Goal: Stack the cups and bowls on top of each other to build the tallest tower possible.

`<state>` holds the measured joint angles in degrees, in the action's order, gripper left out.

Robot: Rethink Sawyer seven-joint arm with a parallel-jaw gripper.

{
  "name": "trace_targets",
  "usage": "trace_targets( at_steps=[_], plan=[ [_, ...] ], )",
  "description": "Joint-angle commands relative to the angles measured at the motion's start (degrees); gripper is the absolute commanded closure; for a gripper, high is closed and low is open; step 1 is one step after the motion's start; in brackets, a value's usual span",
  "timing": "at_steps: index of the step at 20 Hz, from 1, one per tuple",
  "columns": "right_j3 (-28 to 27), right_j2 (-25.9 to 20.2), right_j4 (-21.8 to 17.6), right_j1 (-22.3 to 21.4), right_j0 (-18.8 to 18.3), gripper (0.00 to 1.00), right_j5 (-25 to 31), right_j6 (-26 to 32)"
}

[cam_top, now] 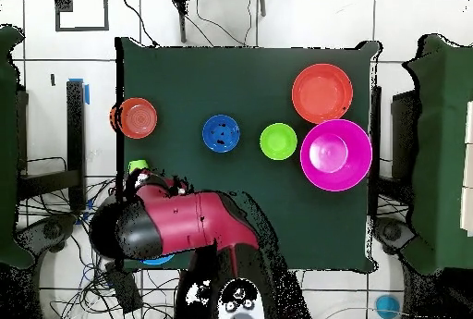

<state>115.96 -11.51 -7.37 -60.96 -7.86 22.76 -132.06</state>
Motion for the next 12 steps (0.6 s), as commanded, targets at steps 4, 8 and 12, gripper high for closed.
trace_targets(
  at_steps=[4, 8, 12],
  plan=[
    [-8.37, 7.04, -8.26, 18.62, 3.98, 0.0, 1.25, -3.26],
    [-8.46, 8.17, -8.48, 21.08, 4.16, 0.0, -0.92, -2.91],
    [-7.97, 8.46, -7.89, 22.39, 3.9, 0.0, -2.65, -3.25]
  ],
)
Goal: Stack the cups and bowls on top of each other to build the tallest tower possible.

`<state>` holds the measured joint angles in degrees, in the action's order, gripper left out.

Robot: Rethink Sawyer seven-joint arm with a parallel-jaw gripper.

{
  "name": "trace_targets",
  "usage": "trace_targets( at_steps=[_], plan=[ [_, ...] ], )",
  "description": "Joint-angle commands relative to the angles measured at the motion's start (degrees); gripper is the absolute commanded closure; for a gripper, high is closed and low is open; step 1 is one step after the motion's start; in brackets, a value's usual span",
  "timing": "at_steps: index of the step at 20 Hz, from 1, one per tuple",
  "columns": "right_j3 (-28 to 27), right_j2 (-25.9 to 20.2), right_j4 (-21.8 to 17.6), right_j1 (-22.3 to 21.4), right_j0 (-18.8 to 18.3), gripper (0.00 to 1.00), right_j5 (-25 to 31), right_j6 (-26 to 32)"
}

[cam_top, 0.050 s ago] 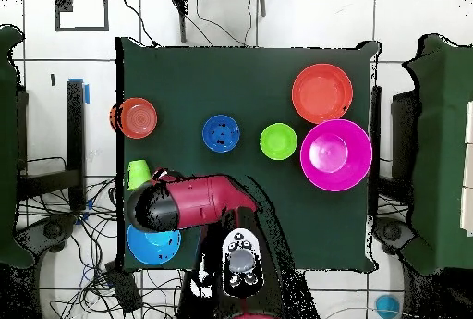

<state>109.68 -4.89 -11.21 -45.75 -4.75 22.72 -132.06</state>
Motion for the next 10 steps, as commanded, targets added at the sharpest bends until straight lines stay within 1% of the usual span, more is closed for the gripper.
trace_targets(
  at_steps=[1, 5, 10],
  plan=[
    [-1.64, 2.03, -4.05, 7.65, 0.86, 0.0, -3.29, -3.4],
    [-1.24, 2.26, -3.74, 7.81, 1.05, 0.0, -4.07, -3.24],
    [-0.15, 1.24, -3.02, 7.21, -0.43, 0.0, -4.52, -2.15]
  ],
)
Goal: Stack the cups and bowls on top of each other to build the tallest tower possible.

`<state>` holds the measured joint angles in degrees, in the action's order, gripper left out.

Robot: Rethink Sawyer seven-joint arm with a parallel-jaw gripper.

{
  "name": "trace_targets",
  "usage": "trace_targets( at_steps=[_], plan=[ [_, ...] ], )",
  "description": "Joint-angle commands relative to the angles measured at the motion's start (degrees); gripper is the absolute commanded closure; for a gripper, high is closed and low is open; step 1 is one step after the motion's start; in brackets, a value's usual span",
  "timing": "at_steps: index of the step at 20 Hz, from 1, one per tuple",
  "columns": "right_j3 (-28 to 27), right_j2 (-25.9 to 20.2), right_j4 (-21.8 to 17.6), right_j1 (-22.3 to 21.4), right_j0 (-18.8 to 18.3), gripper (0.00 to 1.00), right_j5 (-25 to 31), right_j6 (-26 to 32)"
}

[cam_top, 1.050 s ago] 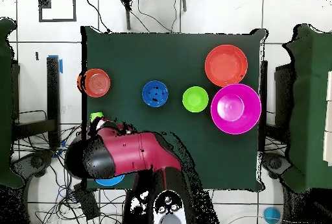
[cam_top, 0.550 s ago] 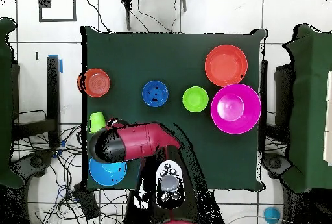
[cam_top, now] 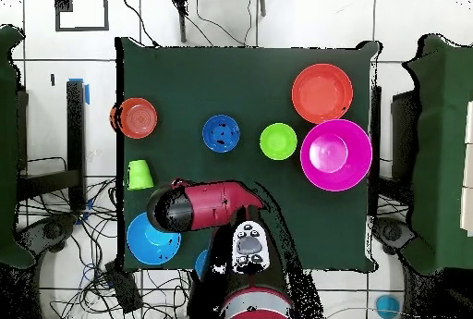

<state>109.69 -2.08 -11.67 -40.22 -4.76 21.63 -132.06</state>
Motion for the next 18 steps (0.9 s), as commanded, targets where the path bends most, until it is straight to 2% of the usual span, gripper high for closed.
trace_targets(
  at_steps=[1, 6, 11, 14, 18],
  plan=[
    [0.04, -1.8, -2.41, 1.4, -0.79, 0.0, -3.34, -1.93],
    [0.98, -3.13, -1.75, -0.47, -2.33, 0.0, -2.06, -0.77],
    [0.54, -4.33, 0.73, -4.18, -1.2, 0.0, 2.09, -1.47],
    [0.19, -3.3, 1.28, -7.58, 1.08, 0.0, 5.07, -2.25],
    [2.55, -3.64, 1.86, -13.9, 1.33, 0.0, 11.11, 0.34]
  ],
)
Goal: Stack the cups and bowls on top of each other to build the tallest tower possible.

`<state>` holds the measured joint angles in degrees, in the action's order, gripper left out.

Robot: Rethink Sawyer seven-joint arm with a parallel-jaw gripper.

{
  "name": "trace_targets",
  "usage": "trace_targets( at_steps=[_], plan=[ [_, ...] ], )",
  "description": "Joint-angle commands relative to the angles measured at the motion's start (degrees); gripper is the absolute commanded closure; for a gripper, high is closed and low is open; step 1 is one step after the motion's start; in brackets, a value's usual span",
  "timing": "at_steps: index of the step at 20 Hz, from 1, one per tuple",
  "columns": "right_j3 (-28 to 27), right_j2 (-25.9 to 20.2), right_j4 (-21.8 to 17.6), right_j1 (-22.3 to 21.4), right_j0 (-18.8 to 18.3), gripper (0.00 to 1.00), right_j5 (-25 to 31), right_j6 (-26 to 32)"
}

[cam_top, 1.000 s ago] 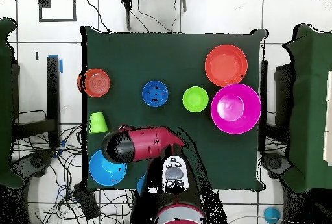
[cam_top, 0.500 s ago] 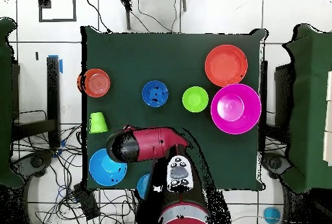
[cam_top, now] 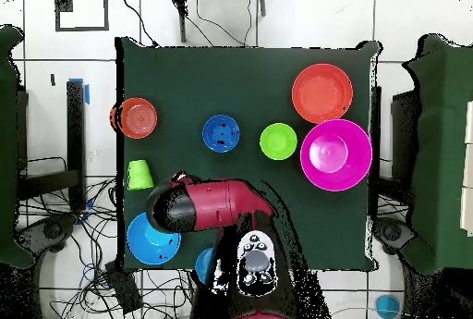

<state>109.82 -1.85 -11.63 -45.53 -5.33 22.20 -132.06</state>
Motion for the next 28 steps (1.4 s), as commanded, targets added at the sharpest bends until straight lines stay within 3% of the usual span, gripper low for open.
trace_targets(
  at_steps=[1, 4, 7, 14, 22, 28],
  plan=[
    [2.76, -4.22, 2.08, -9.88, 1.65, 0.0, 11.91, 1.16],
    [3.95, -4.39, 2.83, -15.08, 1.71, 0.0, 15.84, 3.08],
    [4.89, -4.73, 3.1, -17.52, 1.57, 0.0, 17.28, 4.05],
    [12.01, -5.66, 5.2, -24.2, 0.64, 0.0, 15.67, 6.66],
    [17.45, -4.41, 7.3, -33.23, 0.67, 0.0, 18.95, 10.96],
    [18.76, -4.16, 7.84, -35.53, 0.57, 0.0, 19.46, 10.88]
  ],
)
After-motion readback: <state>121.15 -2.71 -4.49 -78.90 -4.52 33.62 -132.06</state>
